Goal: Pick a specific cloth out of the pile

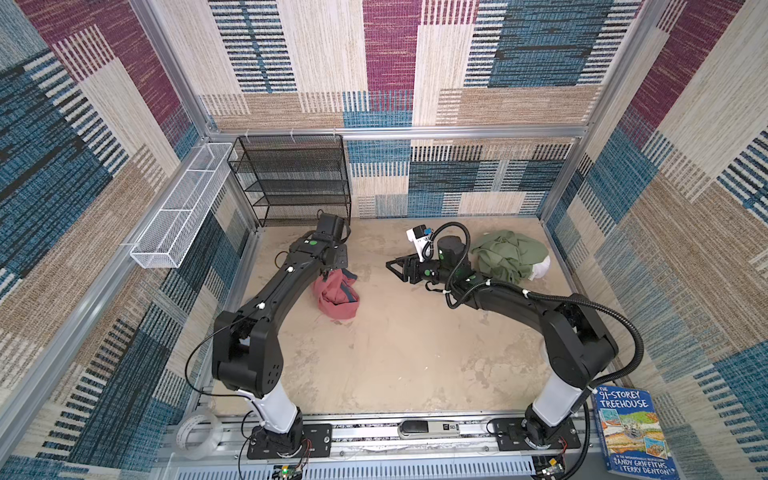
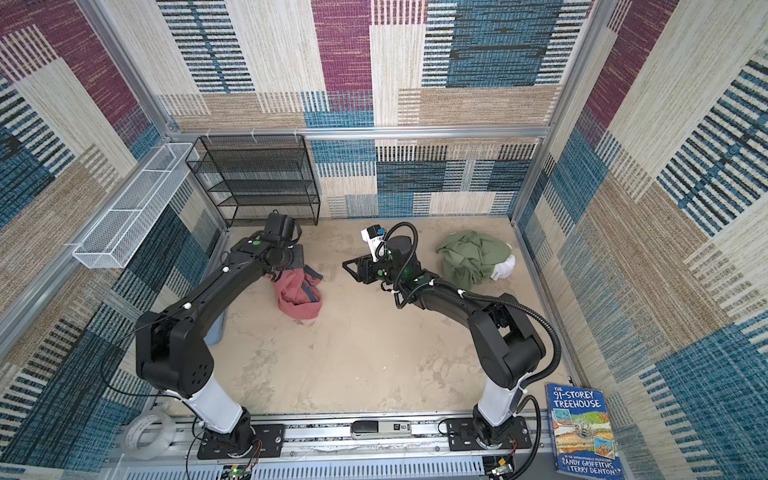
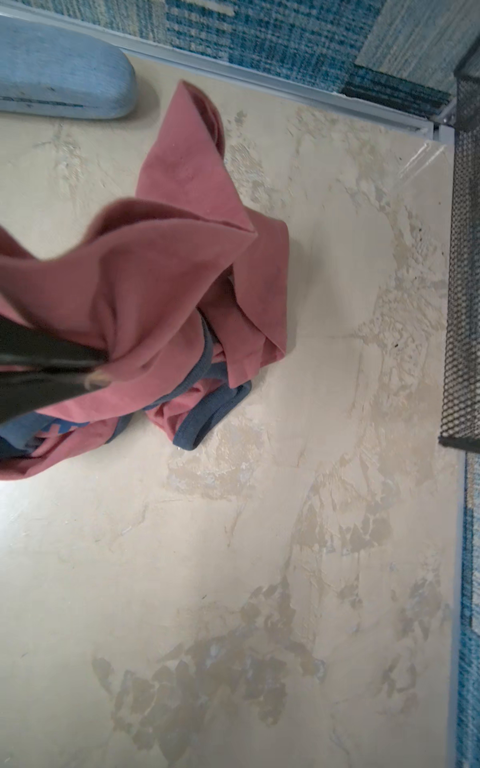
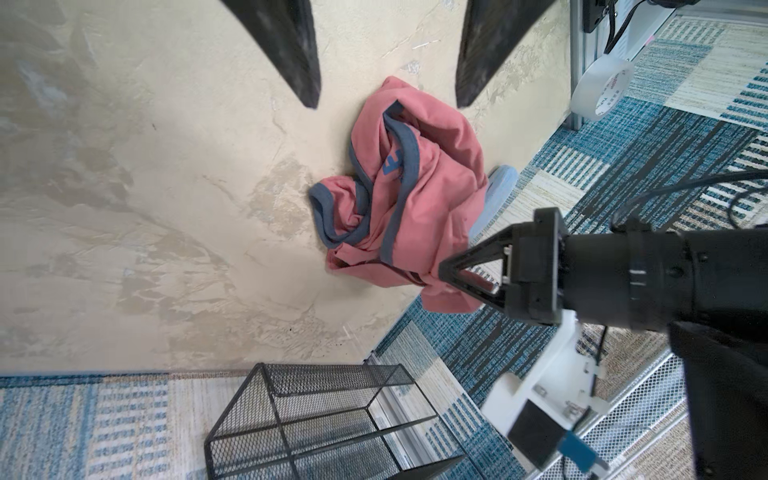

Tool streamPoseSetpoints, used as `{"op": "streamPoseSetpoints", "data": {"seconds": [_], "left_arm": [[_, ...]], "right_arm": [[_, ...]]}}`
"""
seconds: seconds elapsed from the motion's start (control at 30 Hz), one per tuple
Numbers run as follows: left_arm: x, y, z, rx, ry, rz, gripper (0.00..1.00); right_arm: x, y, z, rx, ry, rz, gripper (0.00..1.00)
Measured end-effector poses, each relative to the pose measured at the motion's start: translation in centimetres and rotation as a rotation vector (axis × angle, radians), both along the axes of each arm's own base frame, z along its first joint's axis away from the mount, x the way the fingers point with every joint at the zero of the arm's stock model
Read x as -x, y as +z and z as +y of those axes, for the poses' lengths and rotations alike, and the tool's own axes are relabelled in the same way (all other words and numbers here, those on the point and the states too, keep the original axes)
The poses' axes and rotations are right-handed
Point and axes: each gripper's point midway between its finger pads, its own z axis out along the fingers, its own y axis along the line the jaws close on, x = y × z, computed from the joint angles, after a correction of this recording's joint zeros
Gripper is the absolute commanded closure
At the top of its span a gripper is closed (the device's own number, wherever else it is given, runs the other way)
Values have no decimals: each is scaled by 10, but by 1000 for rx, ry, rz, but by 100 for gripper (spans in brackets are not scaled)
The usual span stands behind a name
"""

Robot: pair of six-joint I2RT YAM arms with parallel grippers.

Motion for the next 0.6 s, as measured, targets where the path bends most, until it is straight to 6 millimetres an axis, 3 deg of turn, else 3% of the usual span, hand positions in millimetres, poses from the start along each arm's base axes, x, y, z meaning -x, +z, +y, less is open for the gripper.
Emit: {"op": "streamPoseSetpoints", "data": {"seconds": [0.27, 0.6], "left_arm": [[-16, -36, -32, -23, -79, 74, 100], [-2, -82, -41, -7, -105, 182, 100]], "right_arm": [[4, 8, -10, -5, -16, -15, 45], [11, 10, -24, 0, -51, -21, 45]]}}
